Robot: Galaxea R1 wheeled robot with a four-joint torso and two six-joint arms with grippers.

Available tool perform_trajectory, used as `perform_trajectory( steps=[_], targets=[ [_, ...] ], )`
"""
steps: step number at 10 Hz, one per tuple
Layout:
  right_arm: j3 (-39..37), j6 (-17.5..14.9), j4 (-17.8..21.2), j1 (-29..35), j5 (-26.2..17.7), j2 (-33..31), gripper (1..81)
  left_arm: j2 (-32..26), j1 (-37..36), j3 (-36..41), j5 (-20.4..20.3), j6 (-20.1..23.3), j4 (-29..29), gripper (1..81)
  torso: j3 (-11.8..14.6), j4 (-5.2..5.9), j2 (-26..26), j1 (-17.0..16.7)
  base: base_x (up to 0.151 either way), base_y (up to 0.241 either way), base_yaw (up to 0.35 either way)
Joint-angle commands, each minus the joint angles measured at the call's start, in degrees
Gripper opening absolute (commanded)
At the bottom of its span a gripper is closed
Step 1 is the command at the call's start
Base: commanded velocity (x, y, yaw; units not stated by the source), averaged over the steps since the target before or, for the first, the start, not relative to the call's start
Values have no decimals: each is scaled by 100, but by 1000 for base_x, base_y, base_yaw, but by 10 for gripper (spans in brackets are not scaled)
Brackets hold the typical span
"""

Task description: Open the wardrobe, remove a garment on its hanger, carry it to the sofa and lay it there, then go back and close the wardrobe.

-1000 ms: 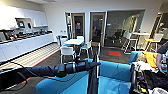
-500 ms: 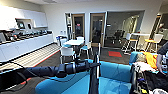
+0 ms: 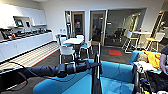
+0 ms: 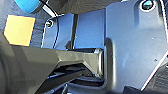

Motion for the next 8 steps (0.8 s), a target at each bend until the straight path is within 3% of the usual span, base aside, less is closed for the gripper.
perform_trajectory(
  steps=[1,6,7,8],
  targets=[
    [43,-18,-80,135,-303,12,811,154,-969,5,-238,61,98,10,-523,0,0,0,0,0,0],
    [-1,-18,-71,135,-303,21,811,611,-1144,-364,-317,52,46,10,-1473,0,2,0,0,0,0],
    [-1,-18,-80,152,-303,21,811,655,-1285,-549,-352,44,10,10,-1138,0,5,0,0,0,0],
    [-1,-18,-80,161,-303,30,811,682,-1373,-812,-404,26,1,10,-1283,0,5,2,0,0,0]
  ],
)
